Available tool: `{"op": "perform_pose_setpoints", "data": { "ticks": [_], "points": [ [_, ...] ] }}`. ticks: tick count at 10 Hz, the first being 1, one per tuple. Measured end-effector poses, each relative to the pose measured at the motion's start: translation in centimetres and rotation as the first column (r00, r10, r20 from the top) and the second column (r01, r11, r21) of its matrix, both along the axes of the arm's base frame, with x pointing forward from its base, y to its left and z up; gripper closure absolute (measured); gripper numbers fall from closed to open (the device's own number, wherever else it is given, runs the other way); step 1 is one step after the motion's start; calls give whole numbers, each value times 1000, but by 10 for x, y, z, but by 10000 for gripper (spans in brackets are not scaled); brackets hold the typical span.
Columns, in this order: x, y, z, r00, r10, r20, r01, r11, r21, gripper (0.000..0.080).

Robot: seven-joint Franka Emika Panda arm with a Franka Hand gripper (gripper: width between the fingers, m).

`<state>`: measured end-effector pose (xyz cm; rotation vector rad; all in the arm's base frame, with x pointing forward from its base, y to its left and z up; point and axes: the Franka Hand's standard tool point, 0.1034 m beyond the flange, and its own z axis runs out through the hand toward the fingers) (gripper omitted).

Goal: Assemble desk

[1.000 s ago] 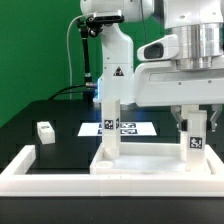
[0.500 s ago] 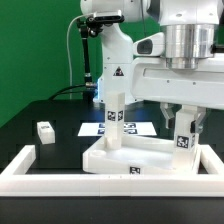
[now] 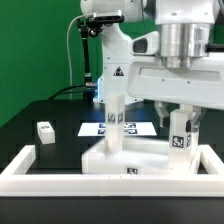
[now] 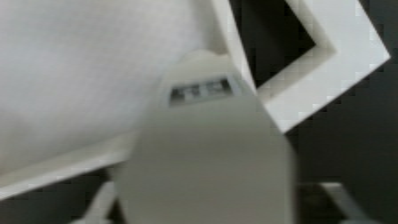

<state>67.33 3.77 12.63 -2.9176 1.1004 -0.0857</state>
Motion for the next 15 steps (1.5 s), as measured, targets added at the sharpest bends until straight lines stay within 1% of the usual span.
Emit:
{"op": "perform_pose_setpoints", "data": {
  "ticks": [1, 2, 3, 4, 5, 6, 10, 11, 12, 13, 14, 15],
  "points": [
    [-7, -20, 17, 1000, 29, 12, -29, 1000, 10, 242],
    [-14, -45, 31, 999, 33, 22, -33, 999, 23, 179],
    [-17, -68, 45, 999, 40, 27, -40, 999, 26, 179],
    [-10, -83, 58, 999, 20, 46, -20, 1000, 21, 156],
    [-11, -76, 52, 999, 27, 43, -28, 999, 21, 151],
    [-11, -74, 51, 999, 33, 41, -34, 999, 21, 151],
    [-11, -75, 51, 999, 31, 42, -32, 999, 20, 150],
    [-14, -79, 50, 993, 102, 51, -103, 995, 15, 150],
    [-33, -96, 45, 981, 185, 63, -187, 982, 25, 150],
    [-60, -117, 42, 974, 214, 70, -217, 975, 39, 150],
    [-84, -143, 45, 956, 287, 69, -290, 956, 46, 150],
    [-96, -164, 44, 902, 426, 67, -429, 903, 34, 150]
  ]
}}
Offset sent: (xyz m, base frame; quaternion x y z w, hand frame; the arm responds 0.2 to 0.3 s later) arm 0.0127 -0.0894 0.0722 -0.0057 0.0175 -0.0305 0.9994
